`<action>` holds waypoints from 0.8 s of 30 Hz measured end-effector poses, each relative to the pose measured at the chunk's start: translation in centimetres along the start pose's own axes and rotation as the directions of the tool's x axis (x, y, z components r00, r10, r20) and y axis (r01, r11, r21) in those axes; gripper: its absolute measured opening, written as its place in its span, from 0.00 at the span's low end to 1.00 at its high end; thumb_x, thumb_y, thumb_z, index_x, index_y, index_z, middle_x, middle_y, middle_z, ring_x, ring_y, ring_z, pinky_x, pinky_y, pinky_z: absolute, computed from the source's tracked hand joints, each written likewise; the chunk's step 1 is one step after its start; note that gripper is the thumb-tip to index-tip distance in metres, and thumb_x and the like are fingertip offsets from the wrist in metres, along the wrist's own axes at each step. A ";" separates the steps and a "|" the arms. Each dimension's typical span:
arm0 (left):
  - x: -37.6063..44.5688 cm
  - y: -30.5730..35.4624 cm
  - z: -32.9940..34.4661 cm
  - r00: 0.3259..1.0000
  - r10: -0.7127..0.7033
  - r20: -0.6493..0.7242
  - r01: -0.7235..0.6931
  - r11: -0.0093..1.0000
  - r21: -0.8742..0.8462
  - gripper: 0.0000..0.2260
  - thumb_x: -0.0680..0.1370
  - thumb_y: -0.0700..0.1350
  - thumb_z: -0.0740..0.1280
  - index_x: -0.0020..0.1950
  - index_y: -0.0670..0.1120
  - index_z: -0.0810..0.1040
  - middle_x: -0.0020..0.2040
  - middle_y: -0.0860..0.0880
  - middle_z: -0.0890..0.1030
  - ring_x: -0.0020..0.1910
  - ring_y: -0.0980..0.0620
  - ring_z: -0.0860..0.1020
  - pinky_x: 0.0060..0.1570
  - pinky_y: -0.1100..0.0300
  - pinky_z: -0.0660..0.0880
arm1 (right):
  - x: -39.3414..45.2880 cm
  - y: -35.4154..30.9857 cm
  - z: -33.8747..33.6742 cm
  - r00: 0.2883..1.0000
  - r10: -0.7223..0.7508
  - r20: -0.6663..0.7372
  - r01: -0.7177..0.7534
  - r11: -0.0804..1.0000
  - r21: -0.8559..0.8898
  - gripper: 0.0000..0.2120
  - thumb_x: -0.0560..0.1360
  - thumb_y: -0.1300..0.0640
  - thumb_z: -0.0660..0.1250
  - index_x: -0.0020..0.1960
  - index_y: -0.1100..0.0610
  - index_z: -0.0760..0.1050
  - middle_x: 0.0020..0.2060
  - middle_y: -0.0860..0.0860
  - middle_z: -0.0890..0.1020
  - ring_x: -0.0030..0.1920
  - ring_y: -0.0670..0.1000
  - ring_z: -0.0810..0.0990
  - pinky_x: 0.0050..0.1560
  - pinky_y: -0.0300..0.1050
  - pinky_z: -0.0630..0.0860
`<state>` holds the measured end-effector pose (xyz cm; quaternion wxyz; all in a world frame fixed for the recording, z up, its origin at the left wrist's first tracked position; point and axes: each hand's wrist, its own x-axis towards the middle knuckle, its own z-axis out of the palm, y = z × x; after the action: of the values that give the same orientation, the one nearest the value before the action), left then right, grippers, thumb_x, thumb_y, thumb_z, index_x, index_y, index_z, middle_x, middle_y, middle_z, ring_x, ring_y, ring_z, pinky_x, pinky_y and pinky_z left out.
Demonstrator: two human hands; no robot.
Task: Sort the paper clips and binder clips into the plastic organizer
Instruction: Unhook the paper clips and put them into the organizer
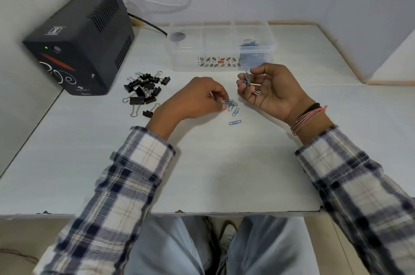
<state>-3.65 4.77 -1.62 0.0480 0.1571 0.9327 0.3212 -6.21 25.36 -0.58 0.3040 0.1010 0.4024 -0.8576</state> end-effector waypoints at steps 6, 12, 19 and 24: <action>-0.1 0.2 0.8 0.993 0.078 -0.087 -0.067 0.991 0.115 0.07 0.76 0.43 0.72 0.53 0.46 0.86 0.49 0.49 0.81 0.45 0.54 0.77 0.45 0.64 0.71 | 0.6 0.0 -0.6 0.996 0.039 -0.084 -0.045 0.997 -0.067 0.13 0.80 0.53 0.65 0.39 0.57 0.73 0.32 0.51 0.74 0.26 0.47 0.71 0.19 0.33 0.63; -0.1 0.1 1.0 0.984 0.102 -0.143 -0.092 0.993 0.074 0.10 0.75 0.38 0.71 0.54 0.43 0.87 0.46 0.48 0.84 0.37 0.53 0.80 0.43 0.63 0.77 | 0.9 -0.2 -1.2 0.995 0.036 -0.097 -0.045 0.995 -0.089 0.11 0.81 0.57 0.61 0.41 0.57 0.72 0.32 0.50 0.74 0.26 0.45 0.70 0.18 0.31 0.60; -0.3 -0.4 0.7 0.980 -0.124 -0.153 0.069 0.944 -0.322 0.06 0.75 0.36 0.72 0.50 0.42 0.87 0.37 0.45 0.86 0.29 0.51 0.84 0.38 0.58 0.82 | 1.0 0.1 -1.1 0.995 0.064 -0.082 -0.067 0.997 -0.027 0.11 0.82 0.60 0.57 0.45 0.62 0.74 0.33 0.53 0.76 0.28 0.46 0.73 0.22 0.31 0.63; 0.0 -0.5 0.5 0.964 -0.246 -0.103 0.117 0.738 -0.665 0.06 0.77 0.33 0.71 0.54 0.34 0.84 0.36 0.44 0.82 0.29 0.53 0.78 0.38 0.64 0.79 | 0.7 -0.1 -0.8 0.989 0.047 -0.140 -0.039 0.998 0.057 0.10 0.82 0.64 0.55 0.49 0.66 0.74 0.37 0.59 0.78 0.33 0.50 0.76 0.24 0.35 0.71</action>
<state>-3.66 4.71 -2.31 0.0444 0.0081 0.7730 0.6328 -6.89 25.75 -1.32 0.2903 0.1783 0.3971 -0.8522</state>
